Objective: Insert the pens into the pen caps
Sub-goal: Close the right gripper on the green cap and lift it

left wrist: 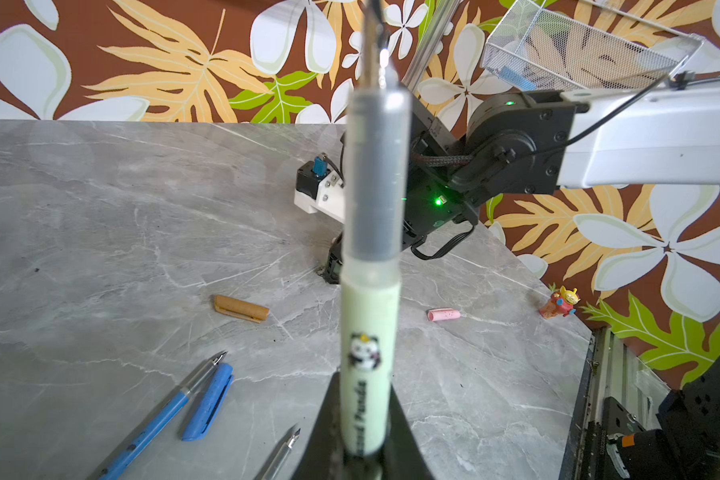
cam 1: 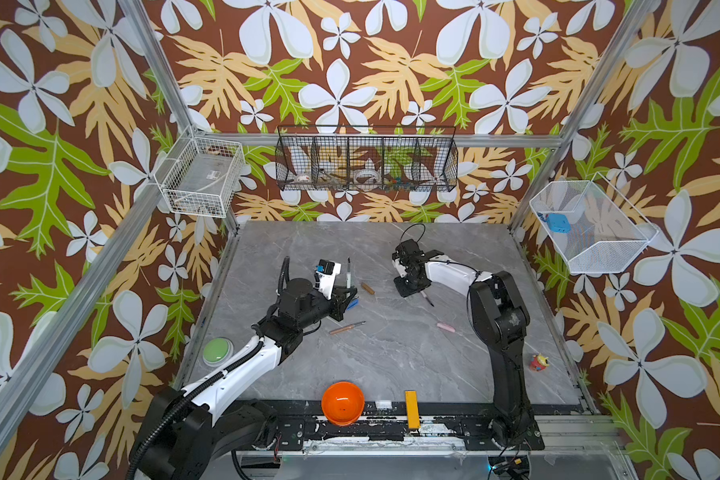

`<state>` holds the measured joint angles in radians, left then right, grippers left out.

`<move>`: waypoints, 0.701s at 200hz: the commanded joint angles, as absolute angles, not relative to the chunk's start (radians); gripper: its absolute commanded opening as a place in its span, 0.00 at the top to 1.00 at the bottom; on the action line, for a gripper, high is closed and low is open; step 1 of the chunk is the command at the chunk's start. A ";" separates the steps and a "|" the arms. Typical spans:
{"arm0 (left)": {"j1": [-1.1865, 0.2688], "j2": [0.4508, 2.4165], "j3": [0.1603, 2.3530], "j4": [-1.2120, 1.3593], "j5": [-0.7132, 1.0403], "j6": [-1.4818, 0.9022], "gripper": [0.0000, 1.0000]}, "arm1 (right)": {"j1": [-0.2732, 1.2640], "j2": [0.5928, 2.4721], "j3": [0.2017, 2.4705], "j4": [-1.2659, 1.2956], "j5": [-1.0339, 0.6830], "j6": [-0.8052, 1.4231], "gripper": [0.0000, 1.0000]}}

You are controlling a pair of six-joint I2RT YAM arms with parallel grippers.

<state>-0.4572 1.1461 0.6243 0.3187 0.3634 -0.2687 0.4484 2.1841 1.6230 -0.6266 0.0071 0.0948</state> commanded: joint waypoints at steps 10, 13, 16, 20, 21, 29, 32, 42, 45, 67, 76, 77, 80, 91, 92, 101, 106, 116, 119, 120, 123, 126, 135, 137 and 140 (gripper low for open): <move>-0.459 1.151 0.627 0.345 0.361 -0.268 1.00 | 0.449 2.201 1.589 -0.724 0.039 0.106 0.67; -0.459 1.152 0.626 0.346 0.360 -0.268 1.00 | 0.450 2.200 1.588 -0.725 0.039 0.108 0.68; -0.459 1.152 0.625 0.346 0.359 -0.267 1.00 | 0.450 2.200 1.588 -0.727 0.038 0.109 0.69; -0.459 1.152 0.623 0.347 0.358 -0.267 1.00 | 0.450 2.199 1.588 -0.728 0.038 0.112 0.70; -0.459 1.153 0.623 0.348 0.357 -0.266 1.00 | 0.450 2.199 1.588 -0.728 0.038 0.113 0.70; -0.459 1.154 0.621 0.352 0.356 -0.262 1.00 | 0.450 2.197 1.585 -0.729 0.036 0.116 0.71; -0.459 1.155 0.619 0.354 0.355 -0.260 1.00 | 0.450 2.195 1.583 -0.728 0.032 0.117 0.72; -0.459 1.161 0.614 0.360 0.353 -0.252 1.00 | 0.449 2.186 1.574 -0.719 0.027 0.122 0.73; -0.459 1.163 0.614 0.362 0.354 -0.251 1.00 | 0.450 2.182 1.571 -0.716 0.025 0.124 0.74; -0.459 1.185 0.621 0.365 0.368 -0.234 1.00 | 0.450 2.150 1.555 -0.701 0.008 0.131 0.76; -0.459 1.195 0.625 0.366 0.377 -0.232 1.00 | 0.449 2.135 1.546 -0.693 0.005 0.133 0.76; -0.459 1.196 0.626 0.367 0.378 -0.232 1.00 | 0.449 2.132 1.545 -0.692 0.005 0.133 0.77; -0.459 1.199 0.627 0.369 0.380 -0.234 1.00 | 0.449 2.129 1.543 -0.690 0.005 0.132 0.77; -0.459 1.207 0.627 0.384 0.393 -0.241 1.00 | 0.447 2.109 1.530 -0.676 0.007 0.138 0.77; -0.459 1.207 0.625 0.386 0.396 -0.242 1.00 | 0.448 2.108 1.529 -0.675 0.007 0.138 0.77; -0.459 1.211 0.622 0.404 0.409 -0.252 1.00 | 0.442 2.092 1.519 -0.662 0.000 0.142 0.78; -0.459 1.215 0.622 0.412 0.415 -0.258 1.00 | 0.440 2.083 1.513 -0.652 -0.006 0.145 0.78; -0.460 1.220 0.621 0.419 0.425 -0.263 1.00 | 0.436 2.062 1.497 -0.627 -0.027 0.154 0.79; -0.461 1.222 0.621 0.419 0.425 -0.263 1.00 | 0.435 2.056 1.492 -0.619 -0.032 0.156 0.79; -0.462 1.221 0.620 0.420 0.425 -0.264 1.00 | 0.435 2.053 1.491 -0.616 -0.035 0.157 0.79; -0.463 1.223 0.620 0.420 0.423 -0.263 1.00 | 0.434 2.046 1.483 -0.608 -0.040 0.159 0.79; -0.463 1.224 0.620 0.421 0.421 -0.262 1.00 | 0.434 2.039 1.477 -0.600 -0.044 0.162 0.79; -0.466 1.227 0.619 0.419 0.411 -0.257 1.00 | 0.431 2.018 1.456 -0.571 -0.054 0.168 0.80; -0.466 1.226 0.618 0.419 0.408 -0.256 1.00 | 0.431 2.013 1.449 -0.561 -0.054 0.171 0.80; -0.467 1.226 0.617 0.418 0.406 -0.254 1.00 | 0.431 2.007 1.444 -0.555 -0.056 0.173 0.80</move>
